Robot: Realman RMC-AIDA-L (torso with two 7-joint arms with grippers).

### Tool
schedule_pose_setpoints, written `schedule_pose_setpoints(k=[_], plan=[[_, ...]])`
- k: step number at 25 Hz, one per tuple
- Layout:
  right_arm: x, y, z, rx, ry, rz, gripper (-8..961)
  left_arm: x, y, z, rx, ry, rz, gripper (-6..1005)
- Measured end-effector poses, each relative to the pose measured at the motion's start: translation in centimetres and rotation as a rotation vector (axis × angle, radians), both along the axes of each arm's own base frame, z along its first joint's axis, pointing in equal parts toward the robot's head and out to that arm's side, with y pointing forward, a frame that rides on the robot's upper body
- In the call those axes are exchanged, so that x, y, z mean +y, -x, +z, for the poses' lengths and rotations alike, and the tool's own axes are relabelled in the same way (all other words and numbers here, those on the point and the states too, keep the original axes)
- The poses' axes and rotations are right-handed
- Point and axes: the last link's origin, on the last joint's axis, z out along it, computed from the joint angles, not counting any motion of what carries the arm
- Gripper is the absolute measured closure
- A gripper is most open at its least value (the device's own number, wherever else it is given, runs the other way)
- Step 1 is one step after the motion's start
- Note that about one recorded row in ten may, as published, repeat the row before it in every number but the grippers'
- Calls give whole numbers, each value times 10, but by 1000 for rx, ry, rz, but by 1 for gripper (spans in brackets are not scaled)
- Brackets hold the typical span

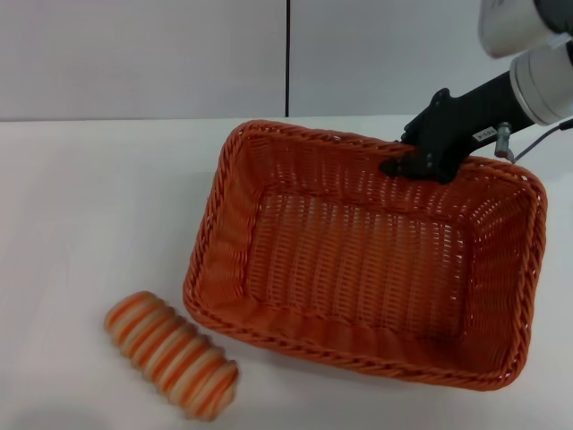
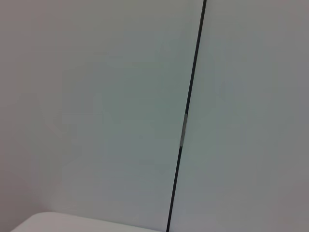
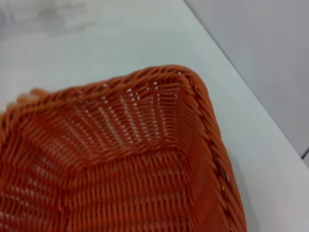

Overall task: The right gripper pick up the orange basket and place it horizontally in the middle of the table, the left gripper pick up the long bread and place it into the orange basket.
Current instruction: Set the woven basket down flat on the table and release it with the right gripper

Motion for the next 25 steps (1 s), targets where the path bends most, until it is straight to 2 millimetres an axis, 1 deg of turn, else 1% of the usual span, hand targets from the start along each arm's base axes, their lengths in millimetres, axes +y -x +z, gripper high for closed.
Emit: schedule_pose_setpoints(k=[8, 15, 19, 25], plan=[[-5, 4, -9, -59, 29, 249, 796, -2, 1, 0, -3, -6, 5, 200], [-1, 13, -5, -93, 4, 355, 797, -2, 0, 0, -4, -9, -1, 200], [0, 14, -5, -104, -2, 400, 797, -4, 0, 1, -3, -9, 1, 200], [-5, 8, -20, -120, 10, 435, 796, -9, 0, 1, -6, -17, 1, 200]])
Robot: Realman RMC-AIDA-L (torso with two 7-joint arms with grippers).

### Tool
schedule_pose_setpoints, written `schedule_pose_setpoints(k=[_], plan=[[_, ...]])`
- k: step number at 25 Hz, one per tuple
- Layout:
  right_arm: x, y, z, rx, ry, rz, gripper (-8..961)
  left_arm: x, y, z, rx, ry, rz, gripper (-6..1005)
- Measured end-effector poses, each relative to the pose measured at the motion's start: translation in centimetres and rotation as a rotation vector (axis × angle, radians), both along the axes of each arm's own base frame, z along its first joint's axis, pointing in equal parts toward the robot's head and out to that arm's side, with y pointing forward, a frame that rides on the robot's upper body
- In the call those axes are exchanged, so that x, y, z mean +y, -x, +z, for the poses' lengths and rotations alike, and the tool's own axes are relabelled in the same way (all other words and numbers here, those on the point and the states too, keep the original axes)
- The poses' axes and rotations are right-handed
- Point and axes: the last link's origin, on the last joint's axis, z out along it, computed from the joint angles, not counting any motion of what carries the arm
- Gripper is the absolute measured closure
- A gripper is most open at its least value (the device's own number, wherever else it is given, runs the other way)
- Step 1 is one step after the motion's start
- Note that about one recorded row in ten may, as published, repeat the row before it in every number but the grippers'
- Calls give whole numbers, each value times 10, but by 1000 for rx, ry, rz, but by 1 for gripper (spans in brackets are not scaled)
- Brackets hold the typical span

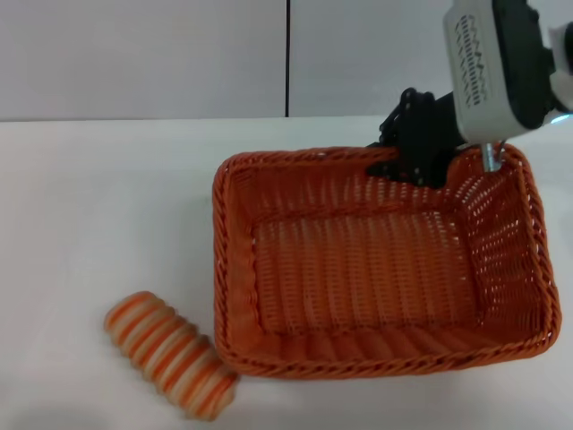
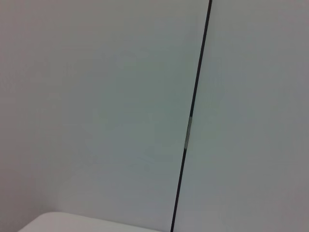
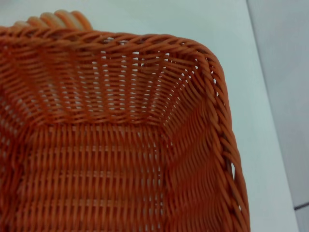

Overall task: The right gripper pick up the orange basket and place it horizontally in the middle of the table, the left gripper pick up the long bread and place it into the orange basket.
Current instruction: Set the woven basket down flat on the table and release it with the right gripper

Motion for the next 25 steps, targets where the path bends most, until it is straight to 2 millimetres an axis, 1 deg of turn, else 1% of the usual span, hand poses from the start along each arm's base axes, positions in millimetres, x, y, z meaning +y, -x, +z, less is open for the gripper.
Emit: schedule_pose_setpoints(k=[4, 6, 12, 16, 25], plan=[[-8, -2, -12, 2, 14, 31, 796, -2, -3, -2, -13, -7, -12, 200], [-10, -3, -15, -6, 8, 47, 796, -2, -4, -2, -15, -8, -15, 200], [-16, -2, -13, -11, -46, 104, 795, -6, -4, -4, -21, -1, -15, 200], [-22, 1, -16, -17, -99, 167, 790, -11, -4, -3, -21, -8, -15, 200], [-23, 1, -20, 42, -114, 135, 742, -15, -9, 0, -28, -32, -50, 200]])
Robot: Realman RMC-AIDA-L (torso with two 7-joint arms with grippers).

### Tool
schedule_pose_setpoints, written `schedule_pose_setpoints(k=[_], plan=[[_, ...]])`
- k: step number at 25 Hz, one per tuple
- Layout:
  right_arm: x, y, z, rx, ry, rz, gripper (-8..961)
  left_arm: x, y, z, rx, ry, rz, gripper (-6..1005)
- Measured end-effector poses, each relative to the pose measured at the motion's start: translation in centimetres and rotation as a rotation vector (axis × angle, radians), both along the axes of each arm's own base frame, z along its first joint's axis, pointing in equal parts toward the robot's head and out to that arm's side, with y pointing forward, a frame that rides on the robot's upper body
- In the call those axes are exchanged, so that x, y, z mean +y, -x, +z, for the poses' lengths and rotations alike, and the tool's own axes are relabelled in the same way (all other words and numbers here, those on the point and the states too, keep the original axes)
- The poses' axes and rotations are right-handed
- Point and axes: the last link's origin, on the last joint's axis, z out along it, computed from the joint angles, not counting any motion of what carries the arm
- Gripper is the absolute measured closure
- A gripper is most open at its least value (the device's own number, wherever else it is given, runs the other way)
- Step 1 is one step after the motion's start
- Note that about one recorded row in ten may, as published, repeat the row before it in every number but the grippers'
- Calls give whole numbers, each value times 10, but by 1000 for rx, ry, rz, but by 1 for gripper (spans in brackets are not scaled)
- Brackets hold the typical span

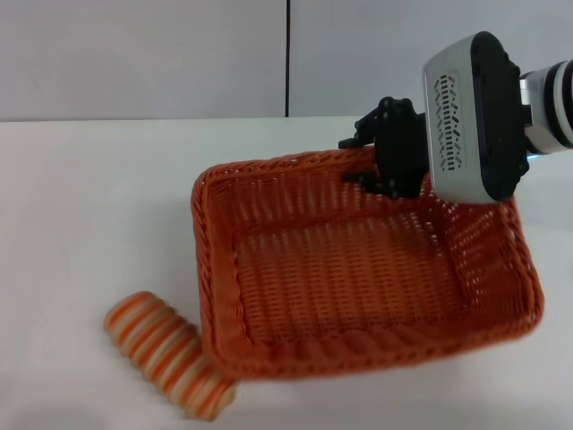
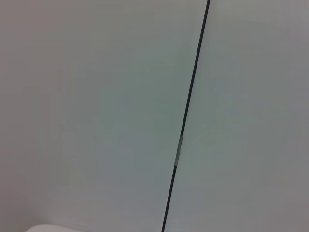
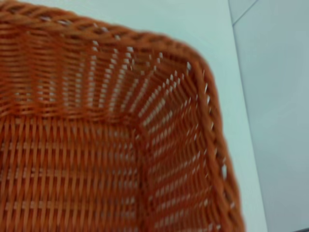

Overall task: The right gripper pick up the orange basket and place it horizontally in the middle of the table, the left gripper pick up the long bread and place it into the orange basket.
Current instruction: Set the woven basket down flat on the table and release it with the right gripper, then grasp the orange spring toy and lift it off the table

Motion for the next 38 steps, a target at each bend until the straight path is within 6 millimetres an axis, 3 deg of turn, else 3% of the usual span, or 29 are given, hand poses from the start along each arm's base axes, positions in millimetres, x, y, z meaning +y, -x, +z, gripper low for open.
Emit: schedule_pose_setpoints(k=[6, 9, 13, 17, 19, 21, 22, 25, 28, 29, 30, 32, 33, 34, 38], plan=[[-1, 0, 5, 22, -35, -7, 549, 0, -2, 0, 0, -4, -11, 201], [-1, 7, 15, 52, -80, -2, 530, -1, -2, 2, 3, -8, -19, 201], [-2, 18, 47, 172, -198, -26, 518, -5, -8, 12, -39, 18, -108, 201], [-7, 21, 84, 423, -288, -83, 518, -4, -9, 20, -72, 62, -158, 201], [-13, 17, 106, 589, -318, -114, 519, -1, -11, 46, -143, 196, -247, 201], [-20, 6, 124, 736, -347, -148, 519, 0, -13, 51, -160, 227, -261, 201], [-25, -2, 133, 811, -364, -169, 519, 5, -16, 71, -196, 338, -296, 201], [-43, -27, 149, 1002, -379, -221, 519, 11, -18, 89, -218, 434, -305, 201], [-60, -52, 154, 1123, -376, -262, 519, 15, -18, 94, -234, 485, -301, 201], [-67, -63, 155, 1162, -371, -275, 519, 33, -20, 109, -268, 672, -276, 201], [-73, -73, 155, 1196, -368, -288, 519, 39, -23, 111, -268, 744, -277, 201], [-84, -92, 155, 1255, -366, -308, 519, 39, -23, 111, -268, 744, -277, 201], [-91, -104, 156, 1291, -370, -318, 519, 45, -27, 112, -260, 826, -278, 201], [-99, -115, 155, 1328, -371, -328, 519, 64, -38, 117, -193, 1028, -211, 201], [-122, -150, 154, 1447, -418, -364, 519, 83, -48, 117, -103, 1170, -115, 201]])
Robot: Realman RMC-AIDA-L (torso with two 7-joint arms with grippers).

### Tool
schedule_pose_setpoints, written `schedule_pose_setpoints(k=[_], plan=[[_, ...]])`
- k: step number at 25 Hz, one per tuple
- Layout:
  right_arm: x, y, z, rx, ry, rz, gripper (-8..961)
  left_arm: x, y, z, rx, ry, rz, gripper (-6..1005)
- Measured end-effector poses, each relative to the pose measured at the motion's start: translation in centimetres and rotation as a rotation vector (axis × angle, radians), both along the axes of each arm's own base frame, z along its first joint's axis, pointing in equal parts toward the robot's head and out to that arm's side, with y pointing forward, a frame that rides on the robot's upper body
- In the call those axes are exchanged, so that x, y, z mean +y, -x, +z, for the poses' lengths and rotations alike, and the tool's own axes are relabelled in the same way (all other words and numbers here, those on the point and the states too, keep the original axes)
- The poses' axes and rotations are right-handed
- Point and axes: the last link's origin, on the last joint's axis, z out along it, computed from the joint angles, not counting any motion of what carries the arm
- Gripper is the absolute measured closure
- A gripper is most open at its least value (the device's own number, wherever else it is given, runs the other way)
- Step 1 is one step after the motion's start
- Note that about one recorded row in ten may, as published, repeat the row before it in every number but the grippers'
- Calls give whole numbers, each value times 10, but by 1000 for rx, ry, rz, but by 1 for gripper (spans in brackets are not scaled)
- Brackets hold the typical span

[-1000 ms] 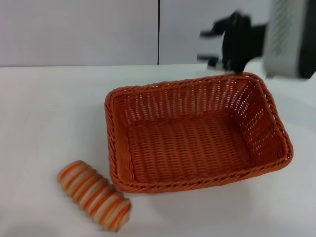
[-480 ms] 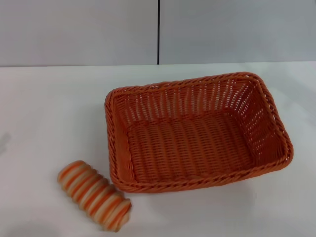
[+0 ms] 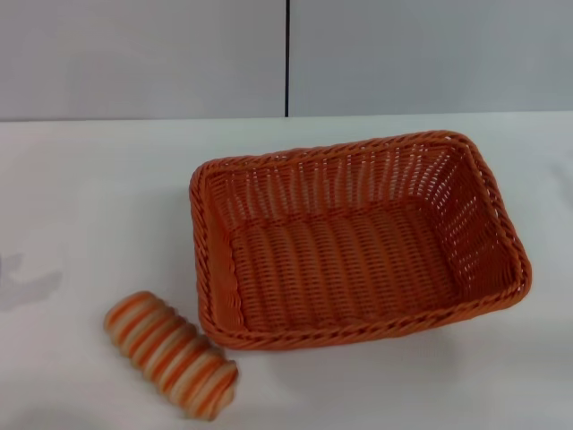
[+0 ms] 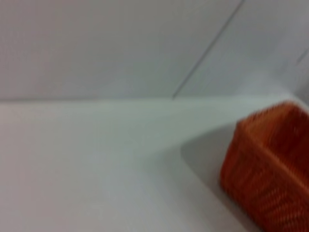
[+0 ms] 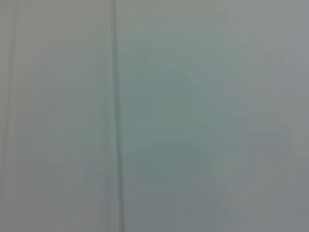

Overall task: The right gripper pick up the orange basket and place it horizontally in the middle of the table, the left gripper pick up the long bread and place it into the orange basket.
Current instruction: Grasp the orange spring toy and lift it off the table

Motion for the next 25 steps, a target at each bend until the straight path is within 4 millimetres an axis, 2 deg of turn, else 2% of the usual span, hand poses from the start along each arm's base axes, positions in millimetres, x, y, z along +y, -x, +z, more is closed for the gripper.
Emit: schedule_pose_setpoints(k=[3, 7, 9, 11, 15, 25], plan=[[-14, -19, -3, 50, -36, -44, 520, 16, -8, -9, 60, 79, 11, 201], [-27, -34, -8, 75, -64, -99, 520, 28, -14, -24, 99, 135, 14, 201], [-31, -40, -11, 89, -72, -125, 520, 39, -22, -49, 153, 216, -1, 201], [-34, -44, -13, 96, -77, -145, 520, 41, -24, -60, 185, 256, -7, 201], [-38, -50, -14, 94, -90, -173, 520, 42, -30, -84, 218, 334, -29, 201], [-40, -52, -14, 97, -90, -178, 519, 29, -30, -101, 158, 365, -16, 201]])
